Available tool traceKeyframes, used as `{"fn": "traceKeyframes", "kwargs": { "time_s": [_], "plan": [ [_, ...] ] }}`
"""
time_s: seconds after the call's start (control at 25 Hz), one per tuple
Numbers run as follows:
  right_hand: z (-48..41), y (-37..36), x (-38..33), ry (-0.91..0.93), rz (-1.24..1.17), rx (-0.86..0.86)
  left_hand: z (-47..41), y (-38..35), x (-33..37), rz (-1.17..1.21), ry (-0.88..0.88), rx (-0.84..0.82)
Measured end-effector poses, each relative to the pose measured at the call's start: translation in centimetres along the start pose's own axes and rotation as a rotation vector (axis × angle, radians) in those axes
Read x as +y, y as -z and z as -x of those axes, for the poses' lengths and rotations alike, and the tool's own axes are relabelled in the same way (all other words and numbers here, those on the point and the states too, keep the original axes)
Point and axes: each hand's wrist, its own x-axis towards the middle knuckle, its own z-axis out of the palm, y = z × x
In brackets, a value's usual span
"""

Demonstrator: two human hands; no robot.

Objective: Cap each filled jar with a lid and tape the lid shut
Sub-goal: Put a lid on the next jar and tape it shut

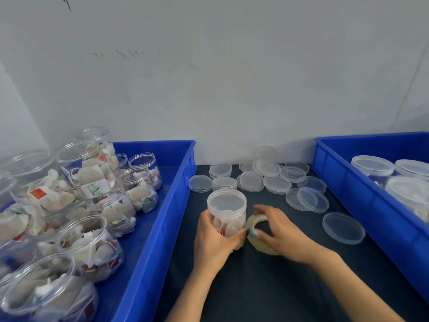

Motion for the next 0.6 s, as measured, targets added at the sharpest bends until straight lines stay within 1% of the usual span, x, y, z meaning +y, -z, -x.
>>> {"fn": "traceKeyframes", "kwargs": {
  "time_s": [0.08,0.12,0.28,0.36,0.44,0.48,0.52,0.56,0.6],
  "plan": [
    [2.3,-0.6,2.6,-0.010,0.073,-0.066,-0.2,-0.2,-0.1,0.051,0.019,-0.032],
    [3.2,-0.8,3.4,0.007,0.116,-0.062,-0.2,-0.4,0.0,0.064,0.015,-0.044],
    [4.7,-1.2,4.4,0.092,0.219,0.099,-0.2,-1.3,0.6,0.130,-0.034,-0.072],
    [4.8,-0.9,4.2,0.080,0.248,0.133,-0.1,-1.6,0.6,0.175,-0.039,-0.131],
    [5.1,-0.6,4.0,0.056,0.210,0.201,0.0,-1.6,0.4,0.217,-0.054,-0.204],
    [5.3,-0.4,4.0,0.032,0.136,0.251,0.3,-1.6,0.4,0.198,-0.071,-0.178],
    [5.6,-0.3,3.5,-0.004,0.019,0.298,0.8,-1.5,0.6,0.147,-0.114,-0.070],
    [5.9,-0.3,2.9,-0.034,-0.112,0.343,1.3,-1.3,1.2,0.079,-0.213,0.094],
    [6.1,-0.4,2.3,-0.053,-0.236,0.377,1.9,-1.3,1.9,0.013,-0.387,0.263]
  ]
}}
